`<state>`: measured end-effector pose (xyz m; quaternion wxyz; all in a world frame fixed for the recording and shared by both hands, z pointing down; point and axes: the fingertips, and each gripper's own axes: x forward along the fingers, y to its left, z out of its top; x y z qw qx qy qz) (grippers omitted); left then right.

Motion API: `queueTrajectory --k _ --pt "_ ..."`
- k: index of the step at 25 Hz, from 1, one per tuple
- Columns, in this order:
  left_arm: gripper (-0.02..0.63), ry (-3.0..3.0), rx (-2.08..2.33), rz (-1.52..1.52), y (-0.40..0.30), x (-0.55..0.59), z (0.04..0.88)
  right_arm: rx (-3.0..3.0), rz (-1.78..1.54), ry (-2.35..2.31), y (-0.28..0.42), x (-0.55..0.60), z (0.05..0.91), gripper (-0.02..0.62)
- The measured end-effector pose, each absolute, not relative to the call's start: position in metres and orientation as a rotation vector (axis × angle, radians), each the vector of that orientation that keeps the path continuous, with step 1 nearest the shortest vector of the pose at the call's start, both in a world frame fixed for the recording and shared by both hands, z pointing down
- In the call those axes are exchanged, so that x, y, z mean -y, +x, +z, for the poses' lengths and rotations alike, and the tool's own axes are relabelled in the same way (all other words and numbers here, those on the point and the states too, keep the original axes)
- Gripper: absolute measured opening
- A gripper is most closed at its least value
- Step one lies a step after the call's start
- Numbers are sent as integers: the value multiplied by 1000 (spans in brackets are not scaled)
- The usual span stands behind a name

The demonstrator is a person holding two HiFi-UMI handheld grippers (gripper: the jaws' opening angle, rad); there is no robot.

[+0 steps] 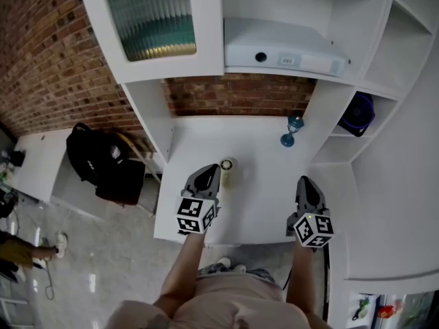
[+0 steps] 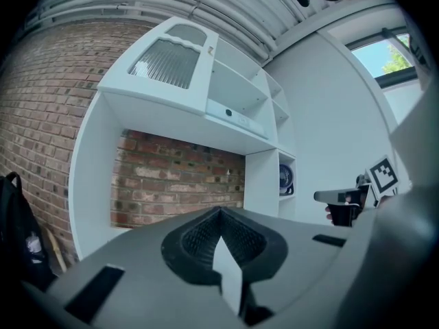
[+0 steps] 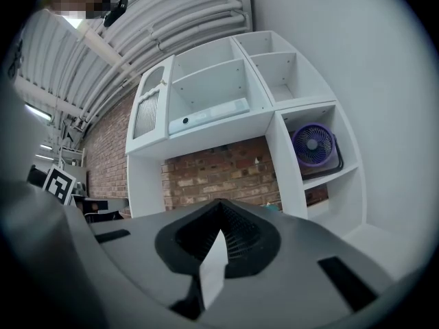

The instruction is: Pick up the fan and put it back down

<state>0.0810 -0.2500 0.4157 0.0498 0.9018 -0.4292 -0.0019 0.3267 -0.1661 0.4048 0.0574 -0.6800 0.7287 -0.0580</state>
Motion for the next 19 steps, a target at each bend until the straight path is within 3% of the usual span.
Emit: queueTrajectory --k 19 --pt "27 2725 1303 -6 73 251 420 -2237 -193 -2078 321 168 413 14"
